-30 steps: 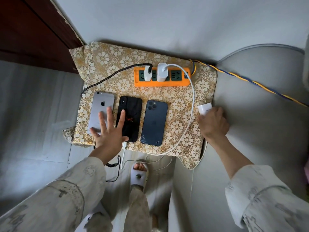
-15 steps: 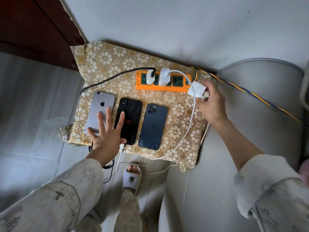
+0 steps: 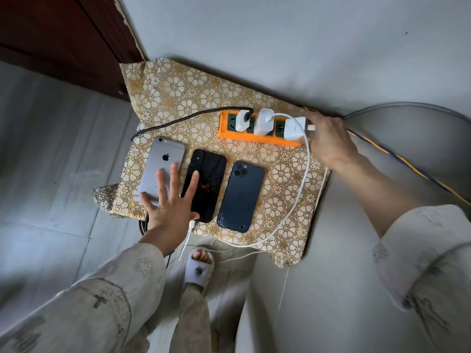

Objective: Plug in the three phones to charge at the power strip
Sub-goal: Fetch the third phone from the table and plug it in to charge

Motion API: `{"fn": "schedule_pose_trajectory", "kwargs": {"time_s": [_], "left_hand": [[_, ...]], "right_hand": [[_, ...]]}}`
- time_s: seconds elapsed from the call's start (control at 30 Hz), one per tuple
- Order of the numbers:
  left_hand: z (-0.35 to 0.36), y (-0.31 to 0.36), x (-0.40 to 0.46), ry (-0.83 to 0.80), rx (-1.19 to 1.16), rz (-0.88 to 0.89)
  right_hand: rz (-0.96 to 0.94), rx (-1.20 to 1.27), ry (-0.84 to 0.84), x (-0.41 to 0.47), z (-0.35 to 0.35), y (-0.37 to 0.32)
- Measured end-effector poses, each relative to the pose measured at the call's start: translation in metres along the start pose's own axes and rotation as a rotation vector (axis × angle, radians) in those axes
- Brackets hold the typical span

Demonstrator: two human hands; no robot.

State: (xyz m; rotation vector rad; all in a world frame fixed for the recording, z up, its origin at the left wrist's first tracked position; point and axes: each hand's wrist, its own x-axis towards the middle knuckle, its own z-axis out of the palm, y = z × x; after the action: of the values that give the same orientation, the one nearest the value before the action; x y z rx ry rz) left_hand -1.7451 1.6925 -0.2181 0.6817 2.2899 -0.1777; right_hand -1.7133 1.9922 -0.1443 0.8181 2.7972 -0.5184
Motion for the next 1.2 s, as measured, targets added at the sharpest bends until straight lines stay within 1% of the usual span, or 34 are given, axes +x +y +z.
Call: {"fn": "schedule_pose_trajectory", "kwargs": {"time_s": [0.13, 0.3, 0.47, 0.57, 0.67, 0.73, 0.87, 0.93, 1.1, 1.2], "left_hand": [[0.001, -0.001, 0.000, 0.003, -0.008, -0.002], [0.002, -0.002, 0.001, 0.017, -0.014, 0.003], [0.001, -0.003, 0.001, 0.017, -0.042, 0.002], [-0.001, -0.002, 0.000, 0.010, -0.048, 0.005], [-0.004, -0.001, -0.002, -0.014, -0.078, 0.017], [-0.007, -0.001, -0.003, -0.031, -0.085, 0.019], [-0.014, 0.001, -0.007, -0.039, -0.093, 0.027], [-0.016, 0.001, -0.009, -0.036, -0.092, 0.033], [-0.016, 0.001, -0.011, -0.023, -0.085, 0.039], [-0.017, 0.000, -0.011, -0.028, -0.098, 0.043]], "right_hand": [[-0.046, -0.023, 0.008, 0.001, -0.001, -0.002], [0.078, 0.066, 0.106, -0.011, -0.006, -0.001], [0.189, -0.027, 0.017, -0.033, -0.021, 0.009], [0.295, 0.007, -0.018, -0.062, -0.024, 0.013], [0.353, 0.064, -0.085, -0.090, -0.025, 0.012], [0.365, 0.064, -0.079, -0.103, -0.029, 0.010], [0.396, 0.124, -0.006, -0.122, -0.055, -0.003], [0.409, 0.157, -0.020, -0.132, -0.070, -0.010], [0.429, 0.077, -0.017, -0.164, -0.090, -0.025], [0.450, 0.070, -0.048, -0.180, -0.098, -0.034]]}}
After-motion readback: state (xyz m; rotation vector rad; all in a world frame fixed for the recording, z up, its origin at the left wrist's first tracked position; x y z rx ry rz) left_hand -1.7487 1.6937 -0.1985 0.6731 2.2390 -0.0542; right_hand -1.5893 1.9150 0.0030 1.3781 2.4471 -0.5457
